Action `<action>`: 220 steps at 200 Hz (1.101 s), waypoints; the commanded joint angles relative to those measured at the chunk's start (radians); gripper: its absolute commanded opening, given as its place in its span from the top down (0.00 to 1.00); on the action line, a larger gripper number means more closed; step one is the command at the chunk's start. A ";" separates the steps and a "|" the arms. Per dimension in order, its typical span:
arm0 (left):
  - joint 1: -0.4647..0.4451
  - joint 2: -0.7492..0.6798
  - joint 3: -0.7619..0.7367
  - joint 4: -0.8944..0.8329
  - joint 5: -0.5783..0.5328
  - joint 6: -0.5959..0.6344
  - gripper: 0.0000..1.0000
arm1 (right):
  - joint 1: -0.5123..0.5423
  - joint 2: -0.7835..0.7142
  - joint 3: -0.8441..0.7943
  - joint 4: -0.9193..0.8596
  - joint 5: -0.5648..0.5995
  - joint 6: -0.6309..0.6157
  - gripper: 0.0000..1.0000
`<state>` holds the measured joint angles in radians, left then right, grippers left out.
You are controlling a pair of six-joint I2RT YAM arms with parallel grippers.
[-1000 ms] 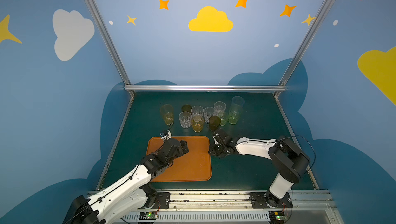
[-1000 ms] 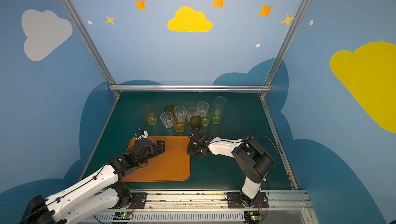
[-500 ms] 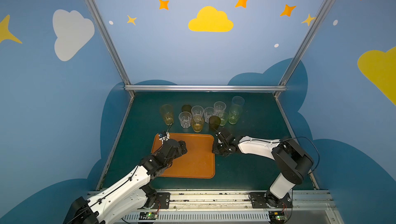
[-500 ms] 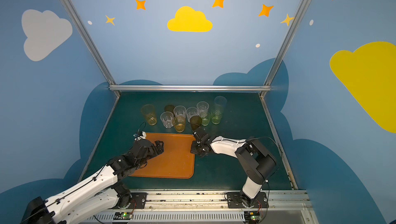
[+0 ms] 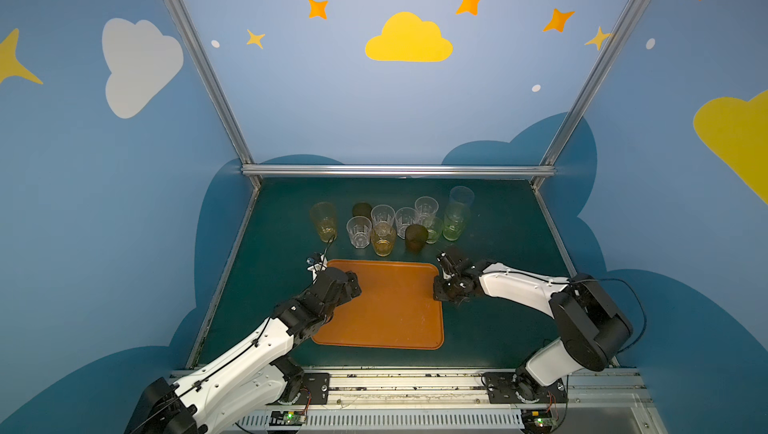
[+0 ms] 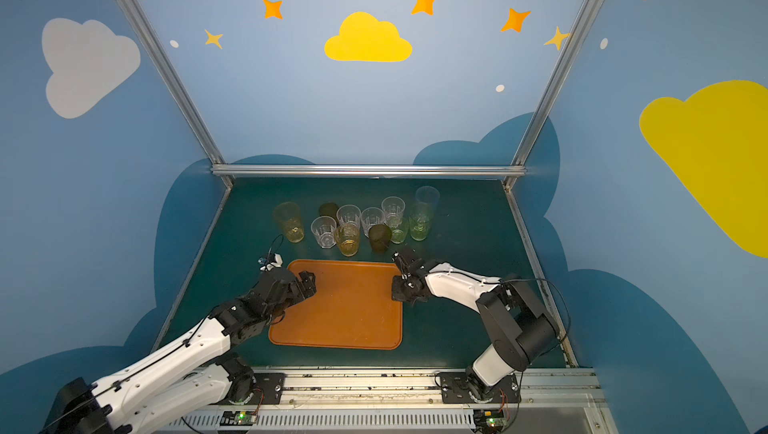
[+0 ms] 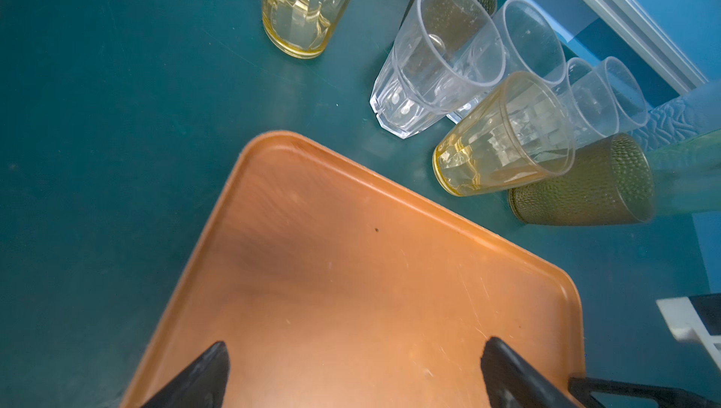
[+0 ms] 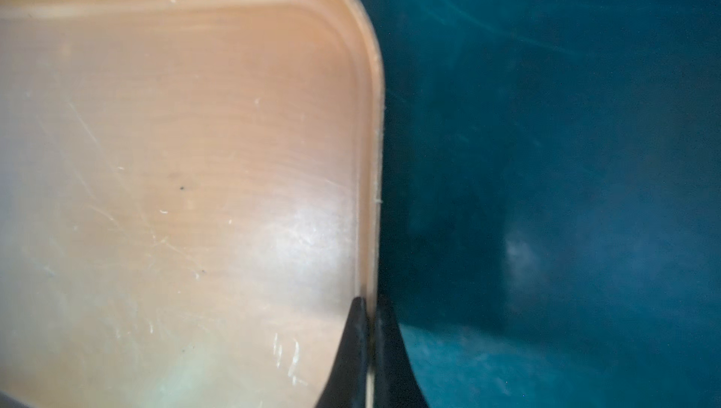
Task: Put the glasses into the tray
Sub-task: 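Slide the orange tray with both grippers toward the middle of the table, then release the tray and lift both grippers, left gripper moving toward the glasses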
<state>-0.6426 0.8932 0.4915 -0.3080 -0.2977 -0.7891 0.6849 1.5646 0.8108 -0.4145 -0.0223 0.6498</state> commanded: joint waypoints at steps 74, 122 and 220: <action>0.030 0.073 0.063 0.001 -0.004 0.039 0.00 | -0.096 -0.095 -0.012 -0.169 0.081 -0.164 0.94; 0.047 0.103 0.086 0.030 0.019 0.052 0.00 | -0.132 -0.093 -0.001 -0.155 0.080 -0.180 0.90; 0.060 0.240 0.247 -0.003 0.058 0.080 0.00 | -0.174 -0.287 0.009 -0.189 0.073 -0.179 0.26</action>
<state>-0.5888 1.0946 0.6712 -0.2863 -0.2459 -0.7181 0.5182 1.3666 0.8021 -0.5735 0.0624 0.4633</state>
